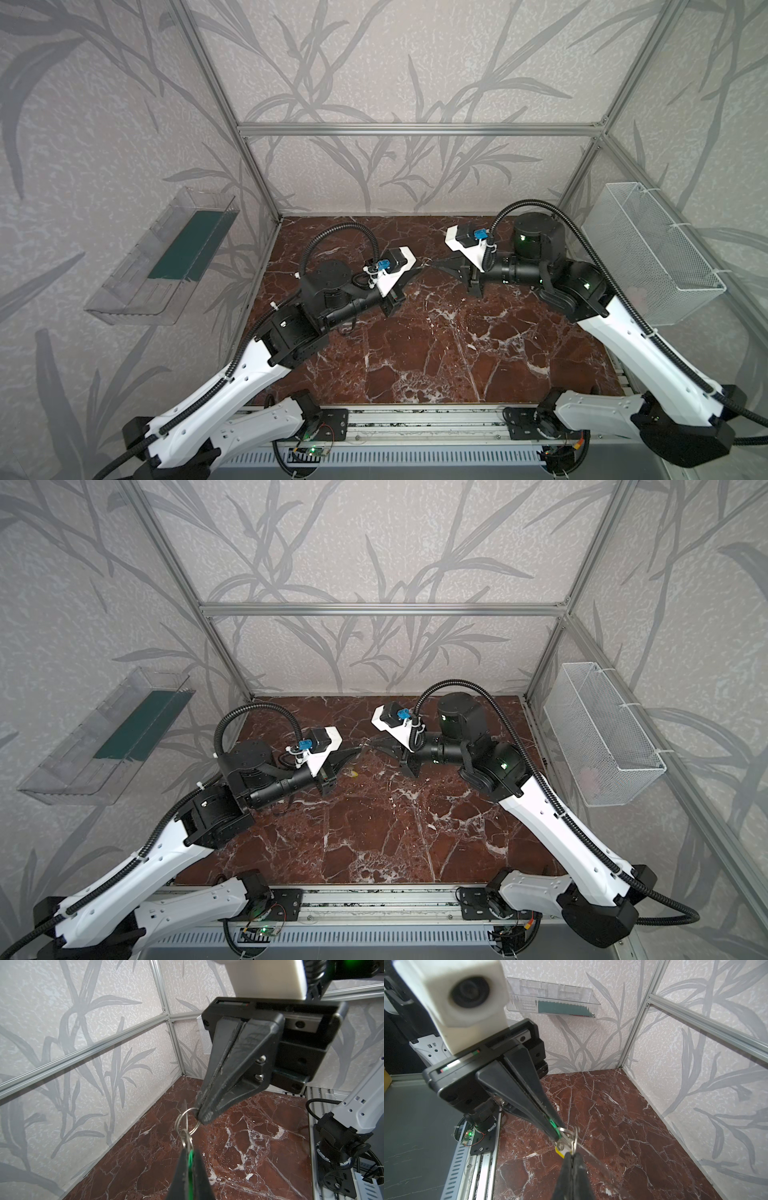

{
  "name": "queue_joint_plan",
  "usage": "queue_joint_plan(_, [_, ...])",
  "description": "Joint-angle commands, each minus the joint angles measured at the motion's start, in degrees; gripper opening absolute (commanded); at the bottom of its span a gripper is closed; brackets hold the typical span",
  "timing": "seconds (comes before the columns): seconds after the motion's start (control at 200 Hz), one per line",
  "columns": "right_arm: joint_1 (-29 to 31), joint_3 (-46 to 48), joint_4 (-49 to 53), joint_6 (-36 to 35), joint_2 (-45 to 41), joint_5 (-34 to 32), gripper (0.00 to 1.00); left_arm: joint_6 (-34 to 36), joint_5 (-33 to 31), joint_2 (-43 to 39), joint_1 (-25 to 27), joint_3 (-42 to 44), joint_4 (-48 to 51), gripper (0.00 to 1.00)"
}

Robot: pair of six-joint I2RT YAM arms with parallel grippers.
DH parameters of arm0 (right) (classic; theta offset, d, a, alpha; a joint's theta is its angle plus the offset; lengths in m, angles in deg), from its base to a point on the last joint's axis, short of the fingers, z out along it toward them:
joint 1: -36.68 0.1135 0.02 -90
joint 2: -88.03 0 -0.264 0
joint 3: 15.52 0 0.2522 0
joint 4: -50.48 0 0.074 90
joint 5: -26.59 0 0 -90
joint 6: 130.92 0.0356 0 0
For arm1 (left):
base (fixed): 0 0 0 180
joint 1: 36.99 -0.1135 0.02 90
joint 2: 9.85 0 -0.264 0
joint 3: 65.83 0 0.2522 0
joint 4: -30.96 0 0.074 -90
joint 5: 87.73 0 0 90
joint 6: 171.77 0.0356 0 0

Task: Put the keys on the keyring

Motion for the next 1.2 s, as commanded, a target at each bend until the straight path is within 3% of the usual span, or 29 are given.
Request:
queue_joint_plan(0.0, [-0.1,-2.37,3.86,-1.47,0.59,1.84,0.0,1.93,0.29,-0.48,-0.13,-2.63,1.12,0.02])
queue_joint_plan(0.14, [-0.11,-2.94,4.65,-1.81,0.95,2.37,0.0,2.26,-0.58,-0.73,-0.21,-2.5,1.04,0.13])
queue_joint_plan(0.295, [-0.1,-3.22,5.33,-2.4,1.12,3.12,0.0,2.98,-0.55,-0.85,-0.24,-2.74,1.35,0.15])
queue_joint_plan(0.67, [-0.1,-5.52,10.22,-5.1,2.26,6.2,0.0,7.2,0.77,0.72,-0.26,-5.98,7.91,0.04])
queue_joint_plan(1.195, [-0.1,-8.75,18.26,-8.11,5.15,11.43,0.0,13.57,-1.26,-0.08,-0.26,-5.79,6.37,0.02])
